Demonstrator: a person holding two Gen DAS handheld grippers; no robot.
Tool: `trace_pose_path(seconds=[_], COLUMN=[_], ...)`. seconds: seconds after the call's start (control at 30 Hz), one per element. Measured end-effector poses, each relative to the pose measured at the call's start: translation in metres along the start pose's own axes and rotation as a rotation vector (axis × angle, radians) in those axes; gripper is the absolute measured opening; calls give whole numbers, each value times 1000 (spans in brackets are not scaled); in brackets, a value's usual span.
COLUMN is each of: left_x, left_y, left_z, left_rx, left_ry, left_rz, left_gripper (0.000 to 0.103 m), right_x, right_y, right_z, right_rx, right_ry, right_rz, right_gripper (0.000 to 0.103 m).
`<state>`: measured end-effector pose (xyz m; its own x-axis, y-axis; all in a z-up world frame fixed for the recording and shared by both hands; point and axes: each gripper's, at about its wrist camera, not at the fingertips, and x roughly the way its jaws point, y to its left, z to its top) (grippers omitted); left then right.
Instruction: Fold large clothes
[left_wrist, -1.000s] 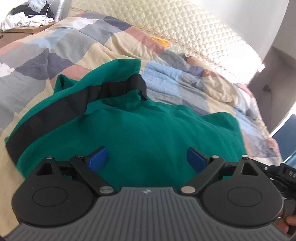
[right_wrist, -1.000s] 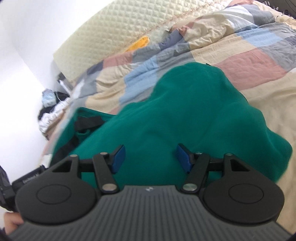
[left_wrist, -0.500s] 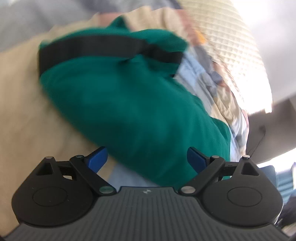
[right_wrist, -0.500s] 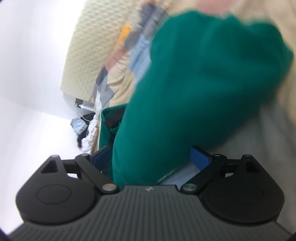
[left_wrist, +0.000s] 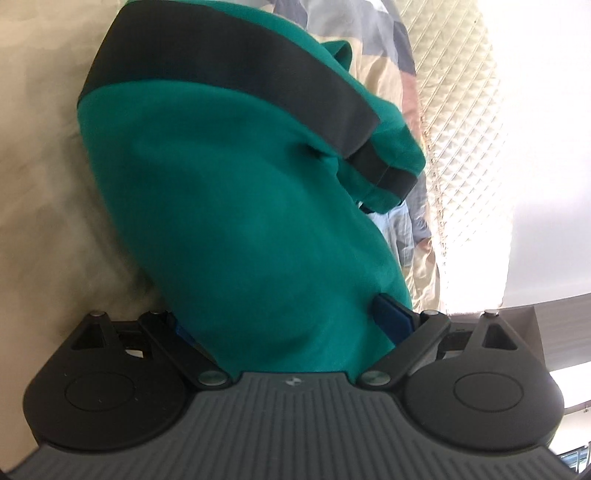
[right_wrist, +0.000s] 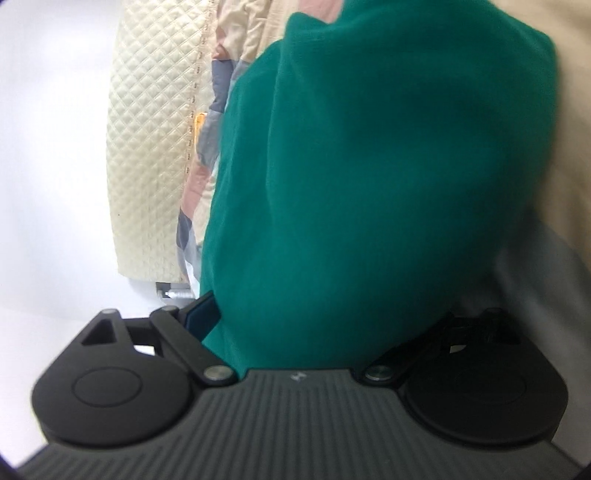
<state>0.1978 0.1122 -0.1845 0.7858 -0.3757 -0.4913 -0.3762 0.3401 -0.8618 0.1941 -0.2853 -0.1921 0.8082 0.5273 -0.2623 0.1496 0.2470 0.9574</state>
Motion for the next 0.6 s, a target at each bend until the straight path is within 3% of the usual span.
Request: trace_pose_path(seconds=[0.1, 0.2, 0.27, 0.37, 0.6], left_x=[0, -9, -14, -28, -72], left_y=[-6, -12, -18, -16, -29], left_z=[-2, -1, -1, -6, -22], left_rx=[49, 102, 128, 158, 223], left_ry=[-19, -28, -40, -56, -50], left_rz=[10, 8, 3, 4, 21], left_gripper=[85, 63, 49, 40, 38], right_x=[-3, -6, -7, -14, -49], right_y=[8, 17, 21, 30, 50], right_z=[-3, -6, -7, -14, -33], right_rx=[-63, -115, -144, -204, -270], right_ry=[-5, 1, -5, -25, -31], right_rz=[-6, -8, -9, -12, 15], right_gripper=[62, 45, 41, 36, 32])
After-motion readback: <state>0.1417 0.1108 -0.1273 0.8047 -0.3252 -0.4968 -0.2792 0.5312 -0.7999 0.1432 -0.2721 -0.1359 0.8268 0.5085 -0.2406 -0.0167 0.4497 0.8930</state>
